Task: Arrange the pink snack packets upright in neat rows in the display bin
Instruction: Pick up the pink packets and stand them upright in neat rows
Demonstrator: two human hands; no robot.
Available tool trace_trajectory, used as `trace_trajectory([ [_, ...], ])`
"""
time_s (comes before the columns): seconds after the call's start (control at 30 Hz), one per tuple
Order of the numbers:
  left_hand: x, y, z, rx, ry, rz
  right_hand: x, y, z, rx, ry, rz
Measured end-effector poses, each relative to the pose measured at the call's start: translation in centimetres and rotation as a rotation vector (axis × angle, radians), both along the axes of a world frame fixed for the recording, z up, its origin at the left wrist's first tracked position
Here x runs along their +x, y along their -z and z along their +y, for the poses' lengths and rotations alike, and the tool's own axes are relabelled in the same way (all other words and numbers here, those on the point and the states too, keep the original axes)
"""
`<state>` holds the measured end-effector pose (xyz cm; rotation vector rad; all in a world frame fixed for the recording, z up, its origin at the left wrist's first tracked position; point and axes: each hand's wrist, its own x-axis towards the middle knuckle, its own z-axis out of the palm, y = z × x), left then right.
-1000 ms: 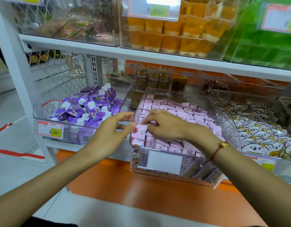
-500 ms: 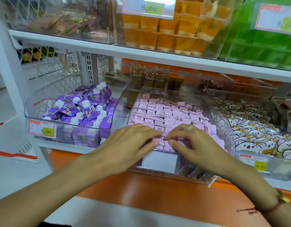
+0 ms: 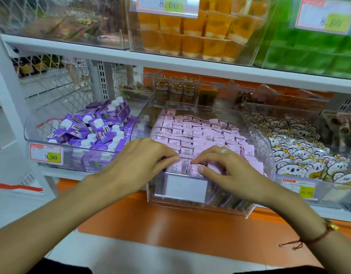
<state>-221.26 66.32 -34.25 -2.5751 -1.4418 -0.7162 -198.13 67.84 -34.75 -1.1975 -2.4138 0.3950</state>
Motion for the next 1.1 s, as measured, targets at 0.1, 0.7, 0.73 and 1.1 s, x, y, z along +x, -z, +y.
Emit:
trace_trajectory([
  [0.1, 0.2, -0.6, -0.3, 0.227, 0.002, -0.106, -0.1, -0.1, -0.1, -0.011, 0.006, -0.011],
  [0.7, -1.1, -1.4, -1.0, -0.082, 0.194, -0.580, -4.2, -3.7, -2.5, -0.752, 0.123, 1.026],
  [0.73, -1.1, -1.3, -1.2, -0.053, 0.200, -0.500, -4.1, -3.8, -2.5, -0.826, 0.121, 1.072],
  [1.1, 0.0, -2.4, -1.7, -0.509, 0.224, -0.998, -3.0, -4.2, -1.8, -0.782, 0.034, 1.096],
])
